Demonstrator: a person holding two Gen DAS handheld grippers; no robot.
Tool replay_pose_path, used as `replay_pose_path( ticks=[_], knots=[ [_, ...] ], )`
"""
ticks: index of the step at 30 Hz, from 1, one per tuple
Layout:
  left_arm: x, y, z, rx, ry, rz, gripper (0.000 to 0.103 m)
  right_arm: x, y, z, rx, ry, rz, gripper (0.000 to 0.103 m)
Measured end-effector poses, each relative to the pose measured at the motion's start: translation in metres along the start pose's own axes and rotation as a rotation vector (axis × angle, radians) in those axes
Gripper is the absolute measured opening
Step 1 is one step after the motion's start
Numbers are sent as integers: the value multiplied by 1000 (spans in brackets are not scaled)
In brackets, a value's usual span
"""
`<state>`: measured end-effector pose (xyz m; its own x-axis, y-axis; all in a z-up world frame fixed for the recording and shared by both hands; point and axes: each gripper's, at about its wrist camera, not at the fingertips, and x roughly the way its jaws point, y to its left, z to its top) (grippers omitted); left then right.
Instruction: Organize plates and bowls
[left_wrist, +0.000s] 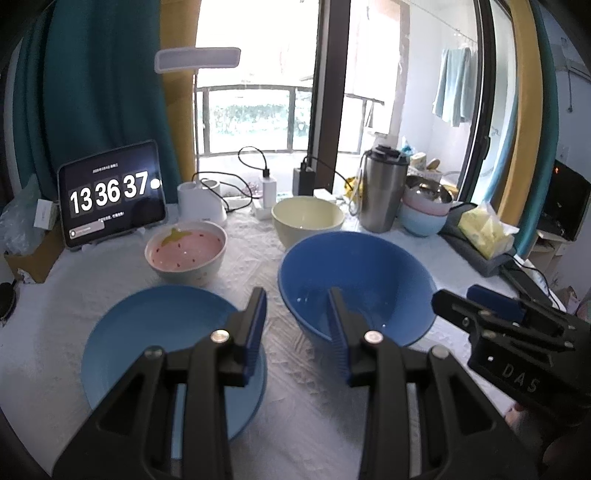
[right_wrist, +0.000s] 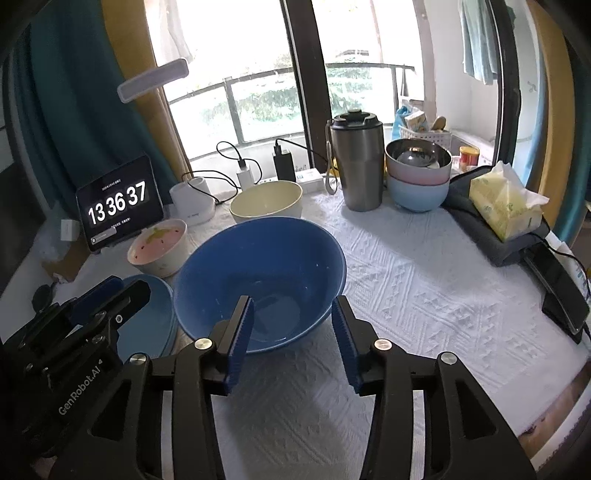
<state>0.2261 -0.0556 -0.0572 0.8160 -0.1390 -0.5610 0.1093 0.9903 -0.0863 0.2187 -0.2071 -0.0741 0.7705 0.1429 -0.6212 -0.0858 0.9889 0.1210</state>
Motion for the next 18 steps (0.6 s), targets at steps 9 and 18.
replay_pose_path(
  ticks=[9,18],
  knots=[
    [-30,10,-8,-16,-38,-23,42,-26,15,-12,-23,-27,-8,54],
    [-54,34,-16,-27,-63,5,44,-39,41,-17,-63,-37,-1,55]
  ],
)
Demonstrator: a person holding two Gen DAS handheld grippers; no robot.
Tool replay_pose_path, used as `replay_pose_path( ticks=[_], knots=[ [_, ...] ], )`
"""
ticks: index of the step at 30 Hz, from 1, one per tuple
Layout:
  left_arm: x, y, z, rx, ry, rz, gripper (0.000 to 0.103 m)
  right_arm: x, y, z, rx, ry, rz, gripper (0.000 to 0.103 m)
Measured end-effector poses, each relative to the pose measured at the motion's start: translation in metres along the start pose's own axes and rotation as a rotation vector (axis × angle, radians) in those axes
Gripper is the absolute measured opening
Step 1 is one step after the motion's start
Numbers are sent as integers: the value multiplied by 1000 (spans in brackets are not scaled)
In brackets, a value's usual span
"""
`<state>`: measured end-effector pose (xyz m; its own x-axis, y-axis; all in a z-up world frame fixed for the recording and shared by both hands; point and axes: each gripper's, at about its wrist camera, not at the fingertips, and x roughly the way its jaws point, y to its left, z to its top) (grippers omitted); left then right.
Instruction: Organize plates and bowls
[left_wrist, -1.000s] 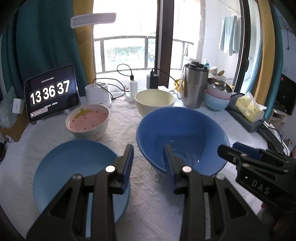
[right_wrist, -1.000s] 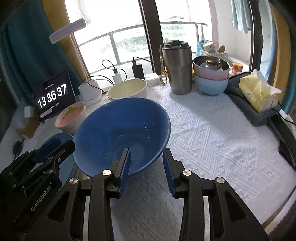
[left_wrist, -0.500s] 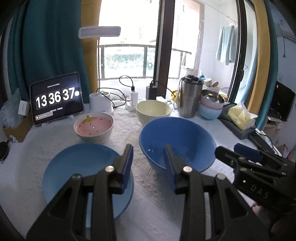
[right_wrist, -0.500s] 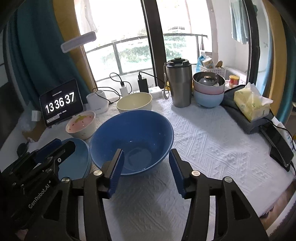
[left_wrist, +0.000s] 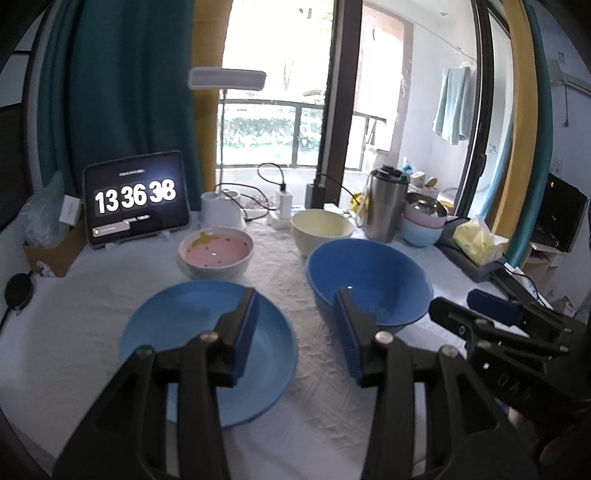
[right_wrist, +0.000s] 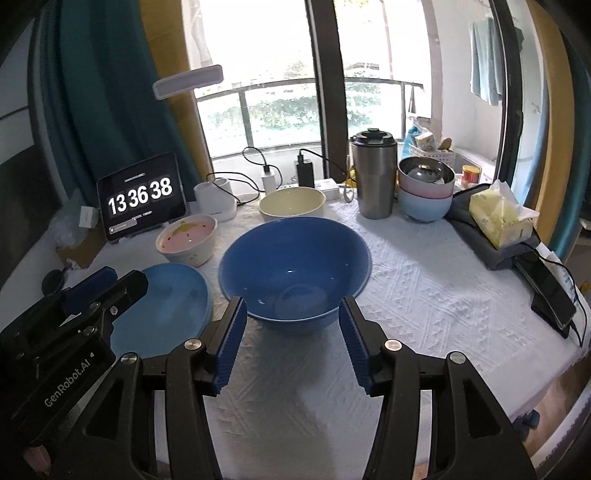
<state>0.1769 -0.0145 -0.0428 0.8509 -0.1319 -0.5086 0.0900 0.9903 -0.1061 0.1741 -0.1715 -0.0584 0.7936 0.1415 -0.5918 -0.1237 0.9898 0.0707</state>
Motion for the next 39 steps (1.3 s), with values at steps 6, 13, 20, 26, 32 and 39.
replay_pose_path(
  ticks=[6,13,20,26,32,39],
  knots=[
    [-8,28,0,-32,-15,36,44,0,19,3,-26,-1,10,55],
    [-4,58,4,-67,-16,68,44,11,39,11,-55,8,19,55],
    [5,82,12,-85,-12,84,44,29,58,24,-78,23,33,55],
    [17,100,22,-91,-13,96,44,46,73,36,-92,33,43,55],
    [30,117,33,-88,-15,107,44,66,86,48,-99,41,50,55],
    [48,136,46,-83,-17,125,44,88,101,60,-112,53,61,55]
  ],
)
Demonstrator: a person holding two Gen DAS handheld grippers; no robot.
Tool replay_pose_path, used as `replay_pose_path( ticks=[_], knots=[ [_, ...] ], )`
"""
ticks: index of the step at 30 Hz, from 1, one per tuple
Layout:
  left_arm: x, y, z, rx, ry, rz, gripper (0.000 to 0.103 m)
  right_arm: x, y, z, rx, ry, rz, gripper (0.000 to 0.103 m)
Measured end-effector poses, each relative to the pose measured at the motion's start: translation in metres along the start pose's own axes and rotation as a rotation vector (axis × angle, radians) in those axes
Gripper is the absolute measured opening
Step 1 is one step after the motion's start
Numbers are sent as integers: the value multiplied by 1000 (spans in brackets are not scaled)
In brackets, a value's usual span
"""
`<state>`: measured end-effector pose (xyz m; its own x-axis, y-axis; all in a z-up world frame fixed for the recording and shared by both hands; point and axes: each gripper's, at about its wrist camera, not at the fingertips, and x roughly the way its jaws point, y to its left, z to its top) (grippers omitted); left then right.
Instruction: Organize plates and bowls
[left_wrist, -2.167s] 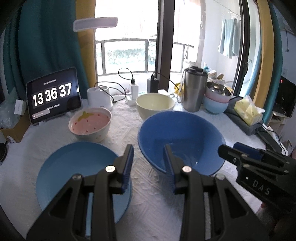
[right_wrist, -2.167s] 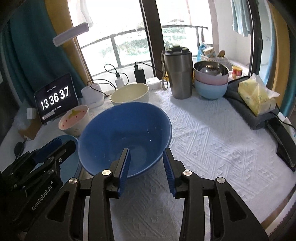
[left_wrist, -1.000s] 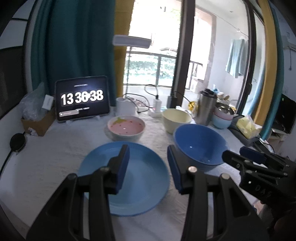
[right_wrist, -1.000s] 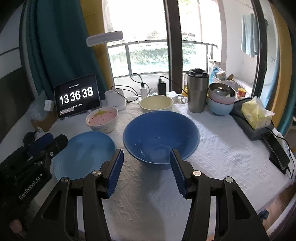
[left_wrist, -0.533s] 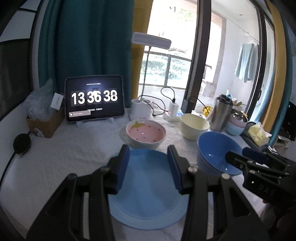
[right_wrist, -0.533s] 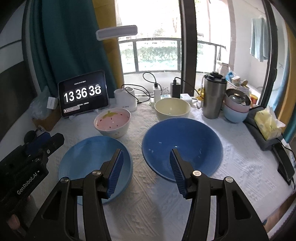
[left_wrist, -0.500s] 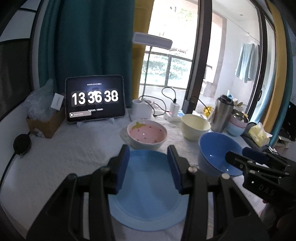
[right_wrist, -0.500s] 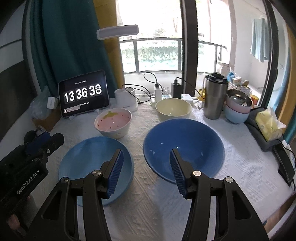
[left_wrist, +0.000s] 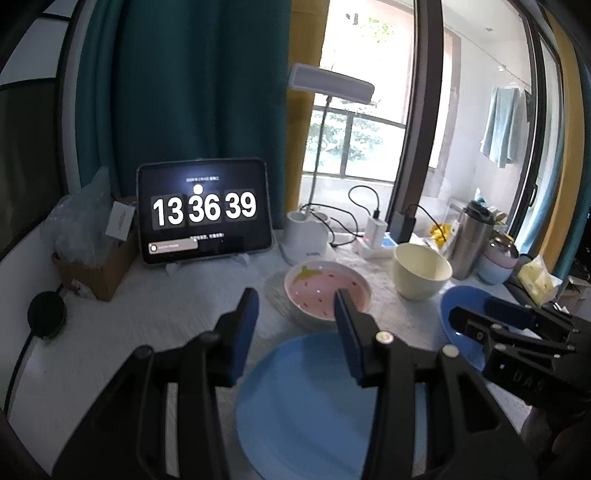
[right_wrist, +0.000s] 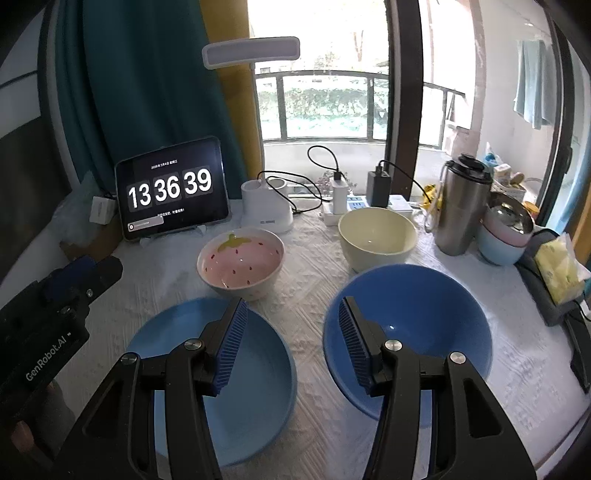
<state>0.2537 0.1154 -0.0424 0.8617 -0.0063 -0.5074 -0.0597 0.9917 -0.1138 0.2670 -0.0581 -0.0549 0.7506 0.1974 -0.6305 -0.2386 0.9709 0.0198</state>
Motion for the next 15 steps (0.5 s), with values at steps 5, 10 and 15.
replay_pose_path(
  ticks=[5,10,15],
  knots=[
    [18,10,6,0,14,6,44,19,6,10,-8,16,5,55],
    [37,18,13,-7,30,8,44,40,10,18,-17,38,8,55],
    [58,28,19,-43,60,-1,44,61,18,27,-19,58,19,55]
  ],
)
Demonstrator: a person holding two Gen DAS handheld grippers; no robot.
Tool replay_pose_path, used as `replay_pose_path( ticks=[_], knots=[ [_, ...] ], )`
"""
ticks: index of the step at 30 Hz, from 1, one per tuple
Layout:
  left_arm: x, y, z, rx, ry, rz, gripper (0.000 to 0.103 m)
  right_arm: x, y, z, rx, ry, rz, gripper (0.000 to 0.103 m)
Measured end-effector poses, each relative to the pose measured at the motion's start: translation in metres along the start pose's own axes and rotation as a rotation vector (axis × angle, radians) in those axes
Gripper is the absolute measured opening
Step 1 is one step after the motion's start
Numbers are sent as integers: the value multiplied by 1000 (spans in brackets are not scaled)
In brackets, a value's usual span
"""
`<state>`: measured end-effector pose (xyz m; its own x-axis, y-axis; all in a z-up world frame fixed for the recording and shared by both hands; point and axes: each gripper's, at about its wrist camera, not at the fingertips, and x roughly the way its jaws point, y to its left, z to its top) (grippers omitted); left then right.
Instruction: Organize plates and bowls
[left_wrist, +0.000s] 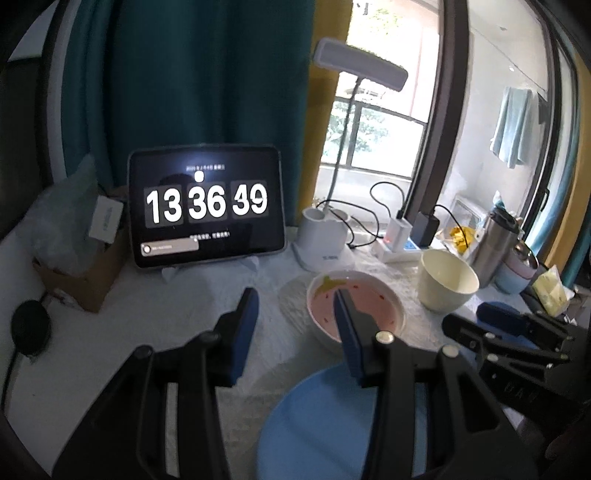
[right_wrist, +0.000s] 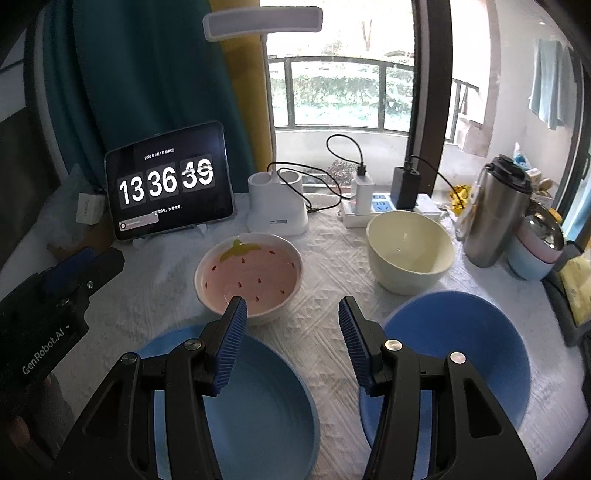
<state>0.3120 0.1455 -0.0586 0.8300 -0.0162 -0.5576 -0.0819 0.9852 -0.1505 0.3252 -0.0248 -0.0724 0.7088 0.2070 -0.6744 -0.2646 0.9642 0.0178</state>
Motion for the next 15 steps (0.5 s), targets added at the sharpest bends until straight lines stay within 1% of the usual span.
replay_pose_path(
  ticks=[7,15],
  knots=[
    [34,9,1,-26,63,12,44,32,4,6,18,43,16,55],
    [71,8,0,-29,141,-10,44,68,0,10,46,111,12,55]
  ],
)
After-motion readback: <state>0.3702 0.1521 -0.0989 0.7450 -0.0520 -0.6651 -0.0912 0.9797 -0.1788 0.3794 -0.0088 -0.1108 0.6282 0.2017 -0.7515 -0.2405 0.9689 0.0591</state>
